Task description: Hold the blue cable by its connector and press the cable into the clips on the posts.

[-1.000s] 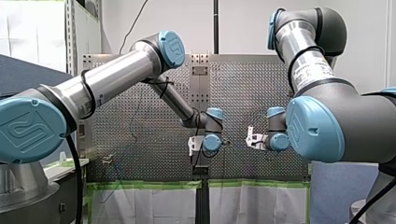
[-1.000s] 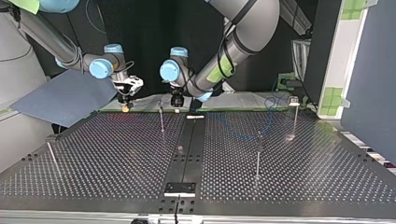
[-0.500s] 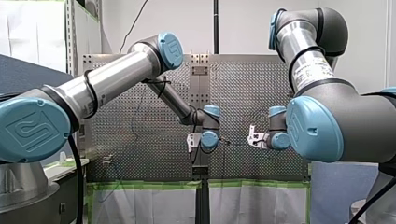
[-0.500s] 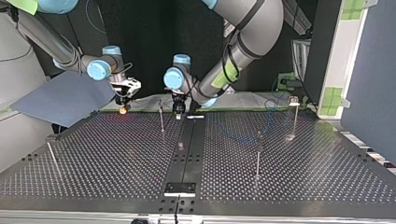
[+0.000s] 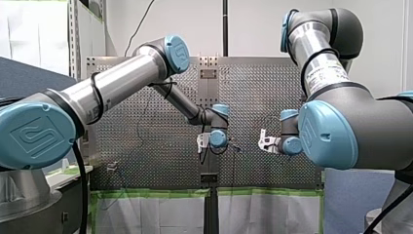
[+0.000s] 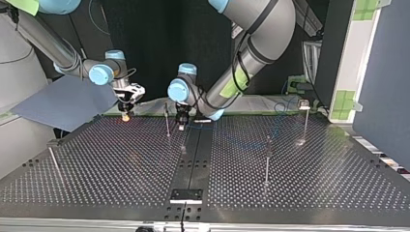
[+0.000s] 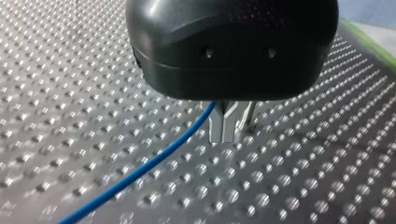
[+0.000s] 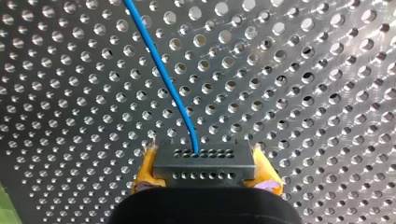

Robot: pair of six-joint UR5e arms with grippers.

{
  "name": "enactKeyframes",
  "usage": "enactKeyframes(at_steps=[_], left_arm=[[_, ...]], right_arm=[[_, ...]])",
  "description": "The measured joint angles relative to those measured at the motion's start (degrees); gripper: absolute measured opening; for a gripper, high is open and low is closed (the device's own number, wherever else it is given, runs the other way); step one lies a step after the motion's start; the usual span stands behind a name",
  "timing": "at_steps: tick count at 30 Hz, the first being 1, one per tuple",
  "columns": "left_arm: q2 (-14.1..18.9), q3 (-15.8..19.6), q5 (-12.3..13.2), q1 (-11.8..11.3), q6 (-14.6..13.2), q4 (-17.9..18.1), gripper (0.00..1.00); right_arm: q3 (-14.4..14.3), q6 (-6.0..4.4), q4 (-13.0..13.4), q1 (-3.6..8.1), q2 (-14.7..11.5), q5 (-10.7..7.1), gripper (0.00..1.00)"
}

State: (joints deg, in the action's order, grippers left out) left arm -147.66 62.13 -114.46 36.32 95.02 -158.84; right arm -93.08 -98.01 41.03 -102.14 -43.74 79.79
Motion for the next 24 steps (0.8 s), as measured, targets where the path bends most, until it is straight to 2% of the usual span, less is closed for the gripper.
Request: enactKeyframes(at_steps=[7, 20, 24], left_arm=[[-0.17, -1.27, -0.08, -0.91, -0.07, -3.25, 0.03], [-0.20, -1.33, -0.19, -1.29, -0.27, -3.76, 0.03], [-0.20, -1.33, -0.19, -1.37, -0.72, -3.89, 0.11]], right_arm=[[1.42, -0.04, -0.22, 0.05, 0.04, 0.47, 0.00], [4.03, -0.04, -0.77, 0.04, 0.08, 1.62, 0.00], [4.22, -0.02, -0.99, 0.00, 0.08, 1.65, 0.00]])
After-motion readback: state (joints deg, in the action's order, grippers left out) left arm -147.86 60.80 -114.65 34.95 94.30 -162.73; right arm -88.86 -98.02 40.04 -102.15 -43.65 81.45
